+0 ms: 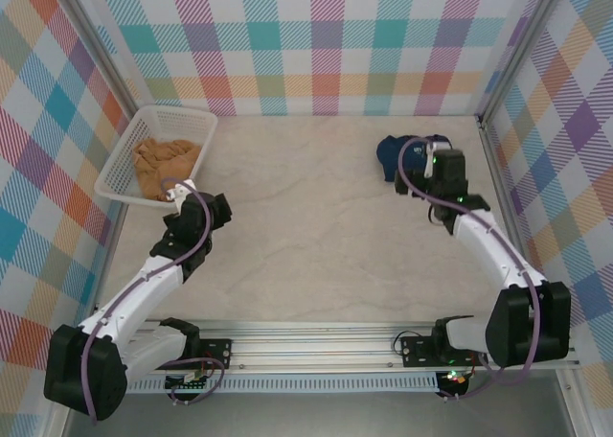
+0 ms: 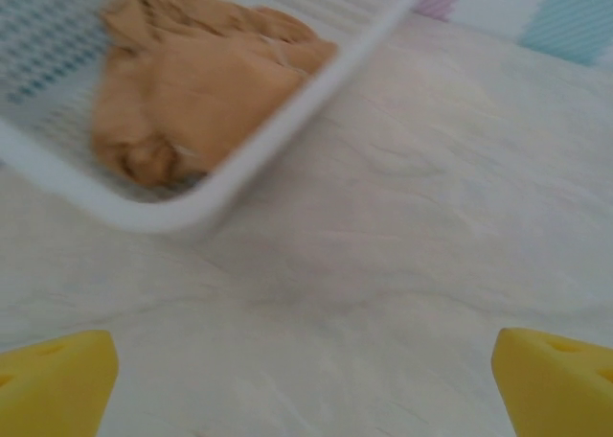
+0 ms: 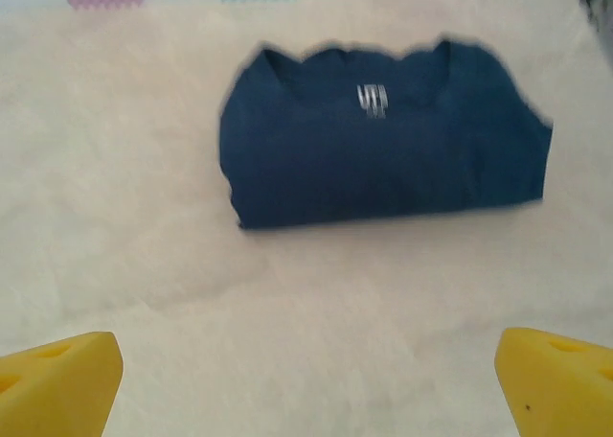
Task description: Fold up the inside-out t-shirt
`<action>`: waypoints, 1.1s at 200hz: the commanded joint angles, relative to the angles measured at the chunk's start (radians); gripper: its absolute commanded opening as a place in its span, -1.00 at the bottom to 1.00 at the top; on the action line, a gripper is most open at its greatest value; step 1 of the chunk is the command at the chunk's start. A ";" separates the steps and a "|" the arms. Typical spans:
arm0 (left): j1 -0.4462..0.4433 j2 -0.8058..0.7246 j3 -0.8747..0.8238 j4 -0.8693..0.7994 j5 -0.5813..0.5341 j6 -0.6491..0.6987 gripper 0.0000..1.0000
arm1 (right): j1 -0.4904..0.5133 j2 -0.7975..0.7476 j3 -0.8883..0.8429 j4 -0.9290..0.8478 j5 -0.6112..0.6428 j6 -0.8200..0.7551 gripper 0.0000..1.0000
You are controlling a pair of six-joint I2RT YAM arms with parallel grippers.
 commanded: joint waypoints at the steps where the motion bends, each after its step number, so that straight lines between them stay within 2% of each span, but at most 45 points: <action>1: 0.020 -0.005 -0.056 0.135 -0.181 0.095 1.00 | 0.000 -0.014 -0.128 0.175 0.094 0.082 0.99; 14: 0.043 0.033 -0.090 0.209 -0.129 0.168 1.00 | 0.002 -0.006 -0.209 0.281 0.106 0.049 0.99; 50: 0.071 0.225 -0.218 0.601 -0.006 0.278 1.00 | -0.001 0.099 -0.396 0.680 0.095 -0.025 0.99; 59: 0.086 0.282 -0.205 0.634 0.037 0.280 1.00 | -0.001 0.118 -0.358 0.620 0.080 -0.024 0.99; 68: 0.091 0.324 -0.165 0.607 0.071 0.283 1.00 | -0.001 0.140 -0.359 0.669 0.061 -0.035 0.99; 84: 0.099 0.393 -0.125 0.654 0.137 0.316 1.00 | -0.001 0.164 -0.335 0.660 0.052 -0.066 0.99; 95: 0.101 0.430 -0.097 0.648 0.138 0.346 1.00 | -0.001 0.167 -0.343 0.688 0.039 -0.092 1.00; 120: 0.129 0.491 -0.140 0.809 0.173 0.369 1.00 | -0.010 0.158 -0.391 0.793 0.011 -0.131 0.99; 126: 0.140 0.510 -0.156 0.864 0.188 0.367 1.00 | -0.018 0.169 -0.413 0.872 -0.014 -0.143 0.99; 134: 0.155 0.497 -0.149 0.820 0.214 0.349 1.00 | -0.035 0.201 -0.438 0.944 -0.041 -0.140 0.99; 141: 0.168 0.502 -0.159 0.850 0.233 0.340 1.00 | -0.054 0.230 -0.452 1.006 -0.057 -0.124 0.99; 158: 0.196 0.544 -0.187 0.924 0.318 0.341 1.00 | -0.098 0.241 -0.452 0.996 -0.123 -0.088 0.99; 163: 0.197 0.558 -0.198 0.973 0.320 0.345 1.00 | -0.102 0.269 -0.458 1.026 -0.134 -0.088 0.99; 168: 0.198 0.547 -0.193 0.940 0.325 0.344 1.00 | -0.104 0.289 -0.465 1.074 -0.136 -0.089 0.99; 177: 0.200 0.552 -0.191 0.942 0.335 0.345 1.00 | -0.108 0.265 -0.454 1.004 -0.147 -0.085 0.99; 220: 0.201 0.547 -0.190 0.934 0.339 0.344 1.00 | -0.115 0.274 -0.454 1.023 -0.161 -0.082 0.99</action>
